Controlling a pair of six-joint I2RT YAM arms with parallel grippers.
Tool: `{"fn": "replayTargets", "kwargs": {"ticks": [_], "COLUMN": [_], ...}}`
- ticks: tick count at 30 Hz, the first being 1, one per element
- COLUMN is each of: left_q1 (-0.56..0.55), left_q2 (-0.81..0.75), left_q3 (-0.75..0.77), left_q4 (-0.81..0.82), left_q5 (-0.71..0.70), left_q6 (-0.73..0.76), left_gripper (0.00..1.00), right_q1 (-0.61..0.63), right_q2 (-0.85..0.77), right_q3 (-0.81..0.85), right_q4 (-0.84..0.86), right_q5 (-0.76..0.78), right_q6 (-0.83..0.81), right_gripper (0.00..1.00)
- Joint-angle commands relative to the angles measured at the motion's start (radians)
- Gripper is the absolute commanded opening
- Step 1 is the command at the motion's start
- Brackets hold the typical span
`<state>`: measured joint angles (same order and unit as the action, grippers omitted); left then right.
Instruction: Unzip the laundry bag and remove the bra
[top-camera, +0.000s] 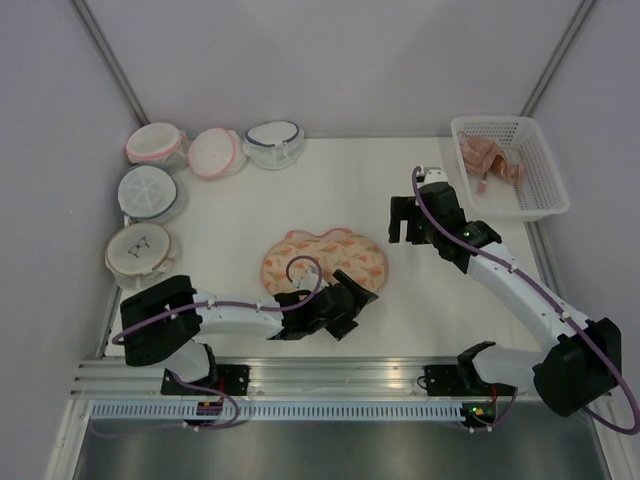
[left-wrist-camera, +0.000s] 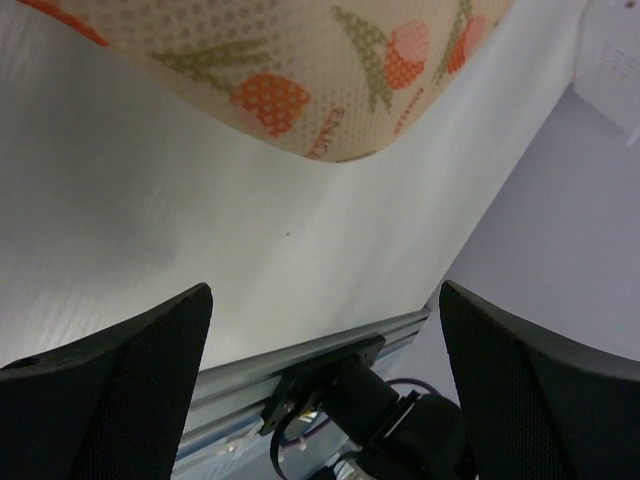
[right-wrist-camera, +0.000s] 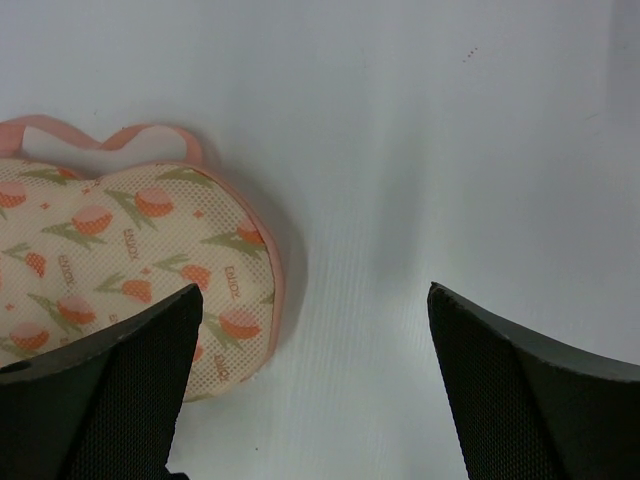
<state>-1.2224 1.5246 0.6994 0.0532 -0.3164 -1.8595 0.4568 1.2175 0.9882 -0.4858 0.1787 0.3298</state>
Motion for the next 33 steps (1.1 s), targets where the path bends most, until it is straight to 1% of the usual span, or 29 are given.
{"fn": "replayTargets", "kwargs": {"ticks": [1, 2, 3, 6, 9, 12, 17, 20, 22, 23, 24, 25, 27, 28, 30, 31, 32, 33], "left_q1": [-0.005, -0.005, -0.005, 0.004, 0.035, 0.072, 0.142, 0.193, 0.225, 0.254, 0.268, 0.293, 0.308, 0.320, 0.331, 0.345, 0.351, 0.354], "left_q2": [0.069, 0.075, 0.083, 0.106, 0.120, 0.128, 0.131, 0.135, 0.150, 0.157, 0.163, 0.173, 0.177, 0.175, 0.171, 0.167, 0.157, 0.149], "left_q3": [0.043, 0.043, 0.046, 0.051, 0.046, 0.037, 0.017, -0.011, -0.026, -0.037, -0.040, -0.049, -0.064, -0.089, -0.115, -0.147, -0.164, -0.179], "left_q4": [-0.041, -0.039, -0.074, -0.131, -0.174, -0.176, -0.156, -0.104, -0.024, -0.010, 0.035, 0.057, 0.124, 0.157, 0.210, 0.288, 0.316, 0.345], "left_q5": [-0.114, -0.134, -0.180, -0.242, -0.256, -0.257, -0.256, -0.242, -0.207, -0.188, -0.158, -0.142, -0.113, -0.107, -0.084, -0.072, -0.044, -0.033], "left_q6": [-0.153, -0.155, -0.162, -0.210, -0.239, -0.222, -0.173, -0.129, -0.070, -0.055, -0.006, 0.022, 0.080, 0.101, 0.155, 0.175, 0.192, 0.215], "left_gripper": [0.98, 0.97, 0.97, 0.96, 0.95, 0.95, 0.95, 0.94, 0.94, 0.93, 0.91, 0.86, 0.78, 0.69, 0.60, 0.54, 0.46, 0.42], "right_q1": [-0.020, -0.020, -0.021, -0.024, -0.024, -0.026, -0.026, -0.026, -0.026, -0.026, -0.026, -0.024, -0.026, -0.026, -0.026, -0.024, -0.024, -0.026], "right_q2": [-0.033, -0.036, -0.039, -0.049, -0.055, -0.065, -0.081, -0.093, -0.101, -0.102, -0.102, -0.105, -0.110, -0.113, -0.116, -0.119, -0.119, -0.119], "right_q3": [-0.020, -0.023, -0.028, -0.042, -0.054, -0.068, -0.091, -0.112, -0.132, -0.138, -0.146, -0.151, -0.163, -0.167, -0.180, -0.184, -0.190, -0.203], "right_q4": [0.026, 0.027, 0.029, 0.036, 0.041, 0.046, 0.046, 0.050, 0.055, 0.056, 0.058, 0.056, 0.058, 0.059, 0.067, 0.072, 0.076, 0.087], "right_q5": [-0.025, -0.028, -0.033, -0.036, -0.047, -0.061, -0.082, -0.099, -0.122, -0.130, -0.137, -0.142, -0.150, -0.154, -0.169, -0.174, -0.174, -0.204], "right_q6": [0.017, 0.018, 0.020, 0.023, 0.026, 0.029, 0.035, 0.043, 0.051, 0.052, 0.054, 0.054, 0.052, 0.052, 0.057, 0.060, 0.060, 0.061], "right_gripper": [0.98, 0.98, 0.98, 0.96, 0.94, 0.92, 0.88, 0.85, 0.83, 0.82, 0.79, 0.78, 0.74, 0.73, 0.68, 0.66, 0.64, 0.60]}}
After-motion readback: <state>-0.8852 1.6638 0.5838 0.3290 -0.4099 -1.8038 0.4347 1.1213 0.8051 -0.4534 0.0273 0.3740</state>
